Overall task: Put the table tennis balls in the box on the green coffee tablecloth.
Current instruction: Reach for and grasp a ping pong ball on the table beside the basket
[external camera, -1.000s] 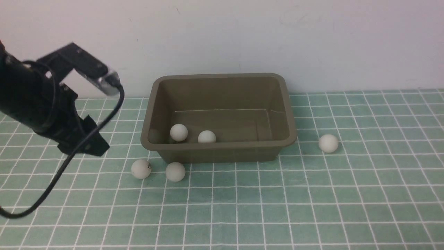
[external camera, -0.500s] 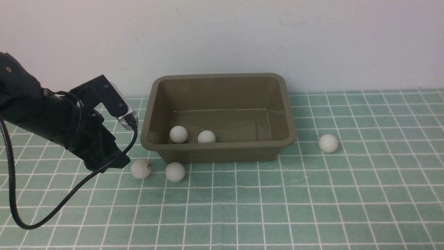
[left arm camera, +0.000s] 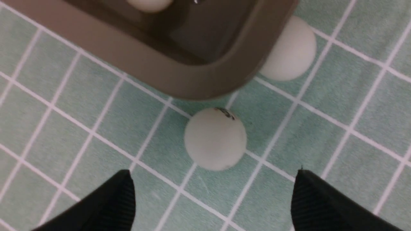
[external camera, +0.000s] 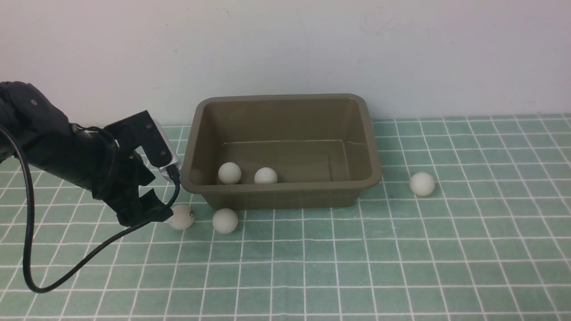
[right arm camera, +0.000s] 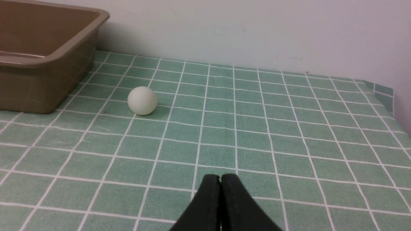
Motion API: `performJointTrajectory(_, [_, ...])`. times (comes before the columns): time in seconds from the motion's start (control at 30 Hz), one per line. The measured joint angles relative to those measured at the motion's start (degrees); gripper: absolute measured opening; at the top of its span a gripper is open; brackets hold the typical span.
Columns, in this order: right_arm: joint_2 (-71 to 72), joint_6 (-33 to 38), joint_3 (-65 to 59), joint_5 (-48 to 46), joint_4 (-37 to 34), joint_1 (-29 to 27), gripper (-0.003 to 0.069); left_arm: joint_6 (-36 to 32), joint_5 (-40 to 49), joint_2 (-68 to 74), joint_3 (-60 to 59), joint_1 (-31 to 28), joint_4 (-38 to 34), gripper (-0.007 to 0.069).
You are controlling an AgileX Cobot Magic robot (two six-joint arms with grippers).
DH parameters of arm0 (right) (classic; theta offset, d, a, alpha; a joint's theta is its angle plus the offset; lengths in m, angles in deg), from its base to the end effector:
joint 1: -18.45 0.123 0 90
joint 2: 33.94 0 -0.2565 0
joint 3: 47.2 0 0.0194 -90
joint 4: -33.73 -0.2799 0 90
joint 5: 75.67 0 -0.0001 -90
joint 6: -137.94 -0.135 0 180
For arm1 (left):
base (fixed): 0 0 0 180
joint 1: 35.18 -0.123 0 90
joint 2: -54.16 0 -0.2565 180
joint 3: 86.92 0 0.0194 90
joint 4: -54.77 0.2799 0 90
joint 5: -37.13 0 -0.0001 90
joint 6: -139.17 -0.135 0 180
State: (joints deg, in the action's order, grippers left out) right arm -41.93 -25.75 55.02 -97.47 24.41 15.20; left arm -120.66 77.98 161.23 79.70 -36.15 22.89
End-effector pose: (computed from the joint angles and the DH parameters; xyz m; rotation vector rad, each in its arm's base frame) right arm 0.1525 -0.0005 0.1585 -0.1133 1.8696 -0.0747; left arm 0.3771 -0.0403 0.1267 1.2673 2.2925 -0.1613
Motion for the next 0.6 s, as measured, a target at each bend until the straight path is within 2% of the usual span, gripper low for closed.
performJointTrajectory(0.23, [0.0, 0.0, 0.0, 0.0, 0.0, 0.0, -0.001, -6.49, -2.48, 1.62, 0.06, 0.0, -9.65, 0.0587])
performJointTrajectory(0.6, [0.02, 0.0, 0.0, 0.0, 0.0, 0.0, -0.001, -7.28, -5.62, 7.01, 0.06, 0.0, -11.49, 0.0587])
